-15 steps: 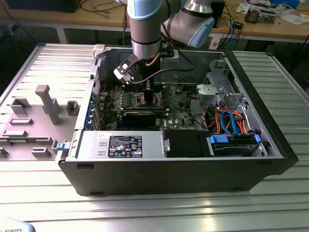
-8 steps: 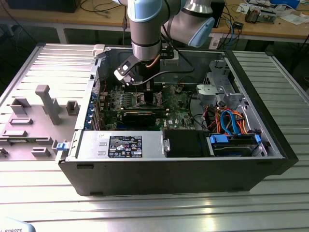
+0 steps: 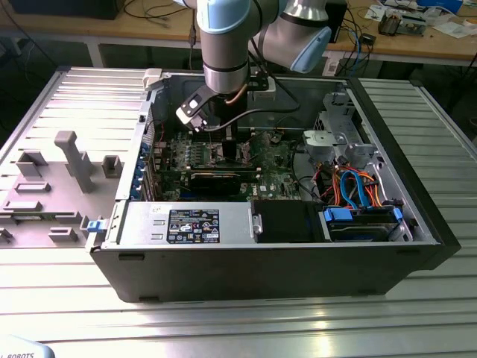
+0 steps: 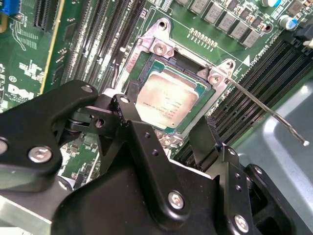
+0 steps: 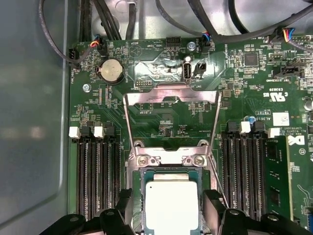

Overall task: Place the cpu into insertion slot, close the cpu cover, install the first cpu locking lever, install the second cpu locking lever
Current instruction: 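Place the cpu into insertion slot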

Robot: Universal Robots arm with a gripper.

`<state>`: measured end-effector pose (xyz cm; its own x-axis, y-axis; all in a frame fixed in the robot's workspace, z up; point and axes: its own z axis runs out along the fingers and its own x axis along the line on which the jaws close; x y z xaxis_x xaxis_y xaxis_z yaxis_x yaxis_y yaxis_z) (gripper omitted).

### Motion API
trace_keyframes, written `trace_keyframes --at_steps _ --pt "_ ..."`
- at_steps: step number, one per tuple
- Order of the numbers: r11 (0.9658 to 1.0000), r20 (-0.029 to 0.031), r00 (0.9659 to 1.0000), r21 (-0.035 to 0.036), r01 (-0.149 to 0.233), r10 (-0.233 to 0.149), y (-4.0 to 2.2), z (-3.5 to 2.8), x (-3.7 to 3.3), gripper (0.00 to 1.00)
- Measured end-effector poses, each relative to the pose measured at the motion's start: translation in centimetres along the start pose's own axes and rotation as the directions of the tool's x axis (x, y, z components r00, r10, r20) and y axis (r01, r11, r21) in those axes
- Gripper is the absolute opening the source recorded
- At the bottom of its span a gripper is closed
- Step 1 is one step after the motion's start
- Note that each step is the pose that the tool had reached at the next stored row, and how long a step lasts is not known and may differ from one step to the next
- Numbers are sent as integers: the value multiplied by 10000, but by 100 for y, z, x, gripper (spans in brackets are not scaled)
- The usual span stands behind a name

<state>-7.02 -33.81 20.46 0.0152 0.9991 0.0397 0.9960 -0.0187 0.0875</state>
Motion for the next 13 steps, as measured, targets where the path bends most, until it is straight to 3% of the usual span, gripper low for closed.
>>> trace_keyframes --at_steps 3,5,9,10,12,13 --pt "10000 0 10000 -1 -2 2 6 -76 3 68" --pt "10000 0 10000 -1 -2 2 8 -94 4 66" --pt "10000 0 10000 -1 -1 1 8 -101 4 42" --pt "10000 1 10000 -1 -2 2 8 -102 4 42" --pt "10000 0 10000 -2 -2 2 8 -102 4 29" --pt "10000 1 10000 -1 -1 1 9 -102 4 29"
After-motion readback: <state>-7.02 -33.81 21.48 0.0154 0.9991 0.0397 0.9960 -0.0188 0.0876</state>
